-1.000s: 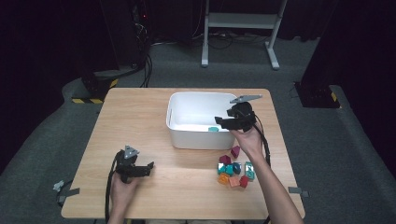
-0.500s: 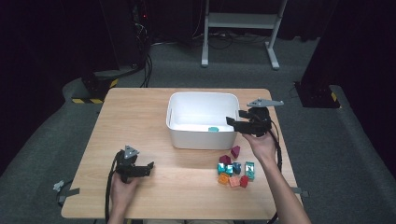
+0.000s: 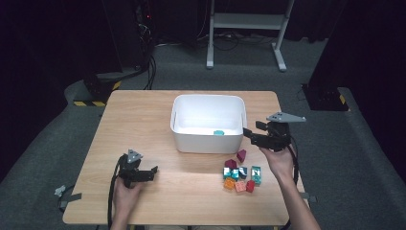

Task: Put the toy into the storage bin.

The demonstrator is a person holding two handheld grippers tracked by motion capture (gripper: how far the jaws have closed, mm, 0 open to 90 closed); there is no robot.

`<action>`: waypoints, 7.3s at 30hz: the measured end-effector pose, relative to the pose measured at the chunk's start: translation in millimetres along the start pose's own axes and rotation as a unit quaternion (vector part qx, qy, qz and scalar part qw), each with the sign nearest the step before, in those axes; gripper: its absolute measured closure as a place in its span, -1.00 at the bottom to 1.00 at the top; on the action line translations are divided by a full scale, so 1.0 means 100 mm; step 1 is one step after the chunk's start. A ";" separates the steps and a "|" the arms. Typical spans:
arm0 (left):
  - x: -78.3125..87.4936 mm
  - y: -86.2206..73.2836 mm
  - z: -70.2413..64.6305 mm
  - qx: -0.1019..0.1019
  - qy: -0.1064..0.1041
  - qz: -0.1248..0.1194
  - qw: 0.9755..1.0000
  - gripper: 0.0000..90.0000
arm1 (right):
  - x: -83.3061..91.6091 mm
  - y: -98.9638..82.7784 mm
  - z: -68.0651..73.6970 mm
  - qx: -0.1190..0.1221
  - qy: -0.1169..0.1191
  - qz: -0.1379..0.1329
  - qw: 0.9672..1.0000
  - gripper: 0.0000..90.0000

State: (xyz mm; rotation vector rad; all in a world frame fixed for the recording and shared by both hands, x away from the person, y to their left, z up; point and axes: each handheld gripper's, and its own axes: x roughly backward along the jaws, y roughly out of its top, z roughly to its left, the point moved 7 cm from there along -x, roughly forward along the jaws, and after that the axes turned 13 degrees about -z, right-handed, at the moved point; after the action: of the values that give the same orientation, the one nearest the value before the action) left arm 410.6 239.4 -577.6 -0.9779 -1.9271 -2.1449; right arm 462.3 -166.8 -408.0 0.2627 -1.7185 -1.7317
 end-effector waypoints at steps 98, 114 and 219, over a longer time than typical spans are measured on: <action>0.00 0.00 0.00 0.001 0.002 -0.001 1.000 -0.81 | -0.57 -1.33 -0.17 0.024 0.008 0.155 0.988 0.16; 0.00 0.00 0.00 0.001 0.002 -0.001 1.000 -0.81 | -0.51 -1.26 -0.18 0.031 0.006 0.135 0.990 0.26; 0.00 0.00 0.00 0.001 0.002 -0.001 1.000 -0.81 | 0.04 0.10 0.17 0.003 0.089 -0.013 0.996 0.26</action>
State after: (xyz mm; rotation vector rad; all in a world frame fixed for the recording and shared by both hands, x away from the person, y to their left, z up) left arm 410.4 239.5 -577.5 -0.9709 -1.9306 -2.1436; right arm 452.5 -154.1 -395.3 0.4308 -1.5984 -1.6680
